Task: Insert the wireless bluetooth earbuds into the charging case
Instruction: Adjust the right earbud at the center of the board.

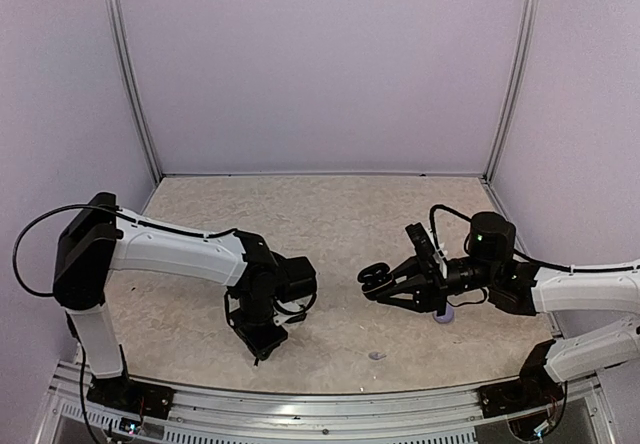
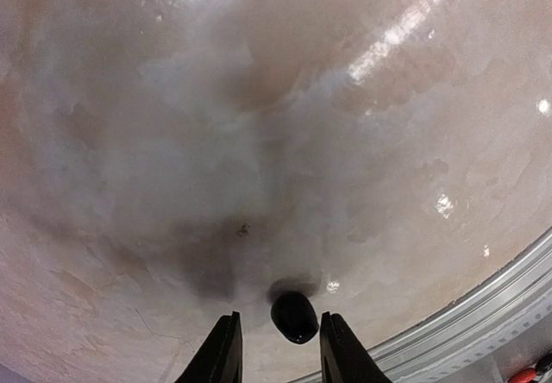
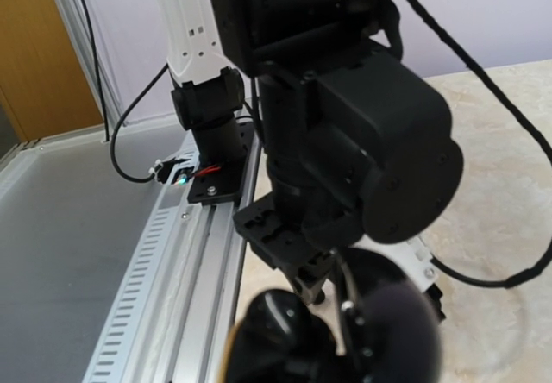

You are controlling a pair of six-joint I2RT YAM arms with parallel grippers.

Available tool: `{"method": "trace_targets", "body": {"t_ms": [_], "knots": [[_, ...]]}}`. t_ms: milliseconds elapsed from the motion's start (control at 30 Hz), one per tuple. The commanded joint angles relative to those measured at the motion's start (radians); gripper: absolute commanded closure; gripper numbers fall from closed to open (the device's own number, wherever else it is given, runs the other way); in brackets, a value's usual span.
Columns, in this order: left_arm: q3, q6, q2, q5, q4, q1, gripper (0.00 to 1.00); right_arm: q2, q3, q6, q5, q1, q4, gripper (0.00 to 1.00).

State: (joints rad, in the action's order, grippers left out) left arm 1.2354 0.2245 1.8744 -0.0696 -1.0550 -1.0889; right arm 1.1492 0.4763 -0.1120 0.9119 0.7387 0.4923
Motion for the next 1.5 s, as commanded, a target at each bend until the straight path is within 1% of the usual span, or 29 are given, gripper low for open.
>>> {"method": "trace_targets", "body": {"t_ms": [0, 233, 533, 1100, 1300, 1467], "knots": [[0.057, 0.003, 0.033, 0.025, -0.034, -0.011, 0.66, -0.018, -0.007, 0.008, 0.011, -0.007, 0.006, 1.0], [0.082, -0.002, 0.06, 0.019, -0.05, -0.013, 0.67, -0.02, -0.013, 0.015, 0.009, -0.008, 0.002, 1.0], [0.057, 0.004, 0.076, 0.007, -0.054, -0.011, 0.69, -0.029, -0.018, 0.021, 0.007, -0.008, -0.001, 1.0], [0.033, -0.006, 0.074, -0.006, -0.017, -0.006, 0.82, -0.032, -0.019, 0.022, 0.003, -0.008, -0.004, 1.0], [0.071, 0.002, 0.017, 0.029, 0.046, 0.014, 0.87, -0.048, -0.015, 0.025, -0.023, -0.009, -0.015, 1.0], [0.082, -0.008, -0.114, 0.064, 0.197, 0.039, 0.91, -0.061, -0.013, 0.009, -0.055, -0.009, 0.004, 1.0]]}}
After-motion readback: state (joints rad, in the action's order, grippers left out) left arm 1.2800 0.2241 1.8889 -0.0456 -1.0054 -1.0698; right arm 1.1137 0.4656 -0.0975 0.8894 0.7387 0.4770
